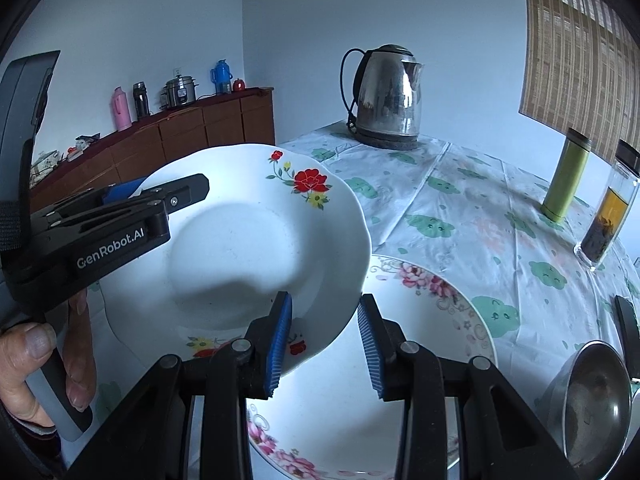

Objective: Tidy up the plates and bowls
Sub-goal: 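Carry the red-flower plate with the left gripper over the floral-rim stack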

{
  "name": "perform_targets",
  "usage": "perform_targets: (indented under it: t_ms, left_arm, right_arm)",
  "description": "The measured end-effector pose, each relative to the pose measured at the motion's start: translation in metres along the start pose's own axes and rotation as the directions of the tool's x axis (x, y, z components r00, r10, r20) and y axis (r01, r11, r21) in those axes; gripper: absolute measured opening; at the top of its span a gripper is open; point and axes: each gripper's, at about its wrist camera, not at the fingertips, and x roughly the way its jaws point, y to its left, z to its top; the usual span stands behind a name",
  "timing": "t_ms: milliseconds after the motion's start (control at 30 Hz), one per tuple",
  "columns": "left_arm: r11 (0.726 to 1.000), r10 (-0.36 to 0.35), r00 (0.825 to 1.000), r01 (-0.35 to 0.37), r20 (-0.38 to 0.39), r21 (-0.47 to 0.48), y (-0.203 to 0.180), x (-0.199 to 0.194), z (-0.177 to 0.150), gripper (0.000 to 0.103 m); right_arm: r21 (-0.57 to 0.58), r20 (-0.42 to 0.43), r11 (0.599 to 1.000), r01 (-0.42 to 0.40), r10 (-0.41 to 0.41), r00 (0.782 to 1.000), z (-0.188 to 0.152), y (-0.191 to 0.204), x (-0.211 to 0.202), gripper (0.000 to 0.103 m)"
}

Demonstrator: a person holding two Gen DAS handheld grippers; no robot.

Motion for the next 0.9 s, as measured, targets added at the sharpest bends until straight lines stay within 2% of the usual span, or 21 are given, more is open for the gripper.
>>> perform_targets:
  t_ms: [533, 900]
  left_arm:
    - [0.999, -0.031, 0.999, 0.031, -0.016, 0.018, -0.031, 0.007, -0.001, 0.048]
    - [0.996, -0.065, 0.997, 0.067, -0.031, 0.054, -0.055, 0.014, -0.007, 0.048]
  right_arm:
    - [0.041, 0.013, 0.998, 0.050, -0.051, 0.999, -0.006, -0.027, -0.013, 0.036]
    - [0.073, -0.008, 0.994, 0.076, -0.076, 0.997, -0.017, -0.044, -0.016, 0.036]
